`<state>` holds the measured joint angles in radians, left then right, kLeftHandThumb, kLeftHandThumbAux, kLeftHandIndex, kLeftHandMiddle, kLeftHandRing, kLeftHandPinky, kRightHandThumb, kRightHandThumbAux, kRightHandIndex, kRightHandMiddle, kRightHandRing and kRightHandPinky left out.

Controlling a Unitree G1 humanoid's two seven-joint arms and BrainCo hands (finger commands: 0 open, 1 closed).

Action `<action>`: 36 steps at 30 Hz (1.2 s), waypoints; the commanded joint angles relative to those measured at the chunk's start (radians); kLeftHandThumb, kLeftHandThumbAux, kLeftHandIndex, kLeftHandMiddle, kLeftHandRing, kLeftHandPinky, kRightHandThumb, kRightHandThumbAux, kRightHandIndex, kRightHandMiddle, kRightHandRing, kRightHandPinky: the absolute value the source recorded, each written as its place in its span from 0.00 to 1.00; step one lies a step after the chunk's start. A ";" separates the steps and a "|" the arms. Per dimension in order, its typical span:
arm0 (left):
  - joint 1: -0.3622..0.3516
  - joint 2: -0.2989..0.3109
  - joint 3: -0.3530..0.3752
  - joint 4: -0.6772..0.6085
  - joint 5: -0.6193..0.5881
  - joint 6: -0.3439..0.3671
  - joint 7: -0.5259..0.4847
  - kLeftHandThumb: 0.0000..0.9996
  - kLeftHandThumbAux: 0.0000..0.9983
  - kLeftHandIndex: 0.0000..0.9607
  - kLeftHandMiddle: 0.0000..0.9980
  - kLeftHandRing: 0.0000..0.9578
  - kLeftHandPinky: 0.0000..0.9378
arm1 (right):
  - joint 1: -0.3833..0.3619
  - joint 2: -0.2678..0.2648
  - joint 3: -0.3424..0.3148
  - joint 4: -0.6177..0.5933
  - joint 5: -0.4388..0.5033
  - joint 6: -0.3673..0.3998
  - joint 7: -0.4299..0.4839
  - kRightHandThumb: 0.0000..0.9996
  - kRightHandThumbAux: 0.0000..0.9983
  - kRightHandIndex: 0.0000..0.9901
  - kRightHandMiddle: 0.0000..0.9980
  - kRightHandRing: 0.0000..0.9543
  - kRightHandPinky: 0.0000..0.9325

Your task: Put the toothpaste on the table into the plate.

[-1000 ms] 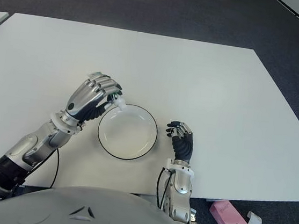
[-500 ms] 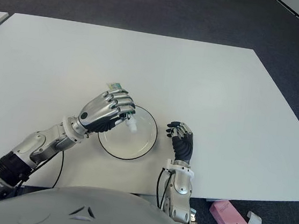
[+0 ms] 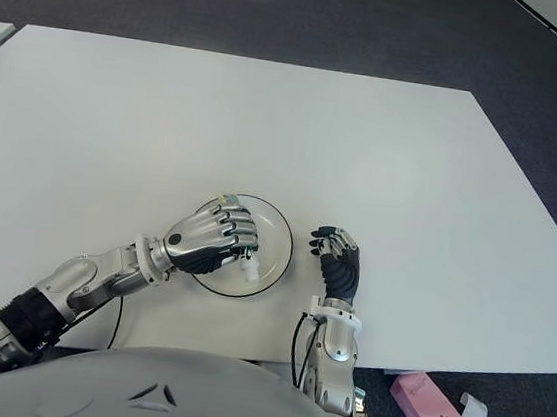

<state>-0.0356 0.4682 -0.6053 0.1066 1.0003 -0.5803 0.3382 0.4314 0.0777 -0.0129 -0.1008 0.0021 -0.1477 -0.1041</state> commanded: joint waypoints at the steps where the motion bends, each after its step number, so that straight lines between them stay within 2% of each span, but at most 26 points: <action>1: -0.011 -0.011 -0.012 0.035 0.008 0.000 -0.004 0.73 0.70 0.46 0.87 0.94 0.95 | 0.000 0.013 0.004 0.018 -0.003 0.020 -0.008 0.71 0.73 0.43 0.50 0.54 0.55; 7: -0.012 -0.019 -0.025 0.054 0.055 0.002 0.047 0.72 0.70 0.46 0.87 0.94 0.95 | -0.001 0.011 0.004 0.023 0.003 0.014 -0.004 0.71 0.73 0.43 0.50 0.54 0.56; 13: -0.005 -0.029 -0.023 0.066 0.046 -0.004 0.087 0.72 0.70 0.46 0.87 0.93 0.95 | -0.001 0.007 0.003 0.028 0.006 0.007 0.001 0.71 0.73 0.43 0.50 0.54 0.56; 19: 0.009 -0.031 -0.011 0.042 0.007 0.000 0.060 0.71 0.70 0.46 0.83 0.88 0.91 | 0.000 0.007 0.002 0.029 0.011 0.006 0.005 0.71 0.73 0.43 0.50 0.54 0.56; 24: 0.003 -0.036 -0.007 0.047 -0.011 -0.017 0.079 0.70 0.70 0.45 0.71 0.76 0.75 | 0.005 0.010 0.006 0.018 0.010 0.009 0.004 0.71 0.73 0.43 0.50 0.54 0.55; 26: -0.005 -0.037 -0.007 0.058 -0.020 -0.028 0.078 0.69 0.71 0.45 0.61 0.64 0.64 | 0.005 0.009 0.006 0.018 0.010 0.010 0.005 0.71 0.73 0.43 0.50 0.54 0.55; 27: -0.007 -0.037 -0.007 0.061 -0.024 -0.032 0.076 0.62 0.69 0.40 0.50 0.53 0.53 | 0.005 0.008 0.006 0.018 0.010 0.010 0.005 0.71 0.73 0.43 0.50 0.54 0.55; 29: -0.009 -0.038 -0.005 0.065 -0.031 -0.037 0.066 0.45 0.65 0.30 0.39 0.41 0.41 | 0.005 0.008 0.006 0.016 0.010 0.012 0.005 0.71 0.73 0.43 0.50 0.54 0.55; 32: -0.010 -0.038 -0.001 0.066 -0.045 -0.040 0.042 0.34 0.64 0.18 0.27 0.30 0.30 | 0.005 0.010 0.006 0.013 0.008 0.016 0.002 0.71 0.73 0.43 0.50 0.54 0.55; 36: -0.003 -0.034 0.004 0.053 -0.061 -0.026 0.002 0.29 0.63 0.11 0.20 0.22 0.22 | 0.005 0.011 0.006 0.011 0.007 0.022 0.000 0.71 0.73 0.43 0.50 0.54 0.55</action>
<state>-0.0339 0.4329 -0.6064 0.1593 0.9554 -0.6173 0.3891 0.4292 0.0772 -0.0122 -0.0936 0.0066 -0.1561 -0.1027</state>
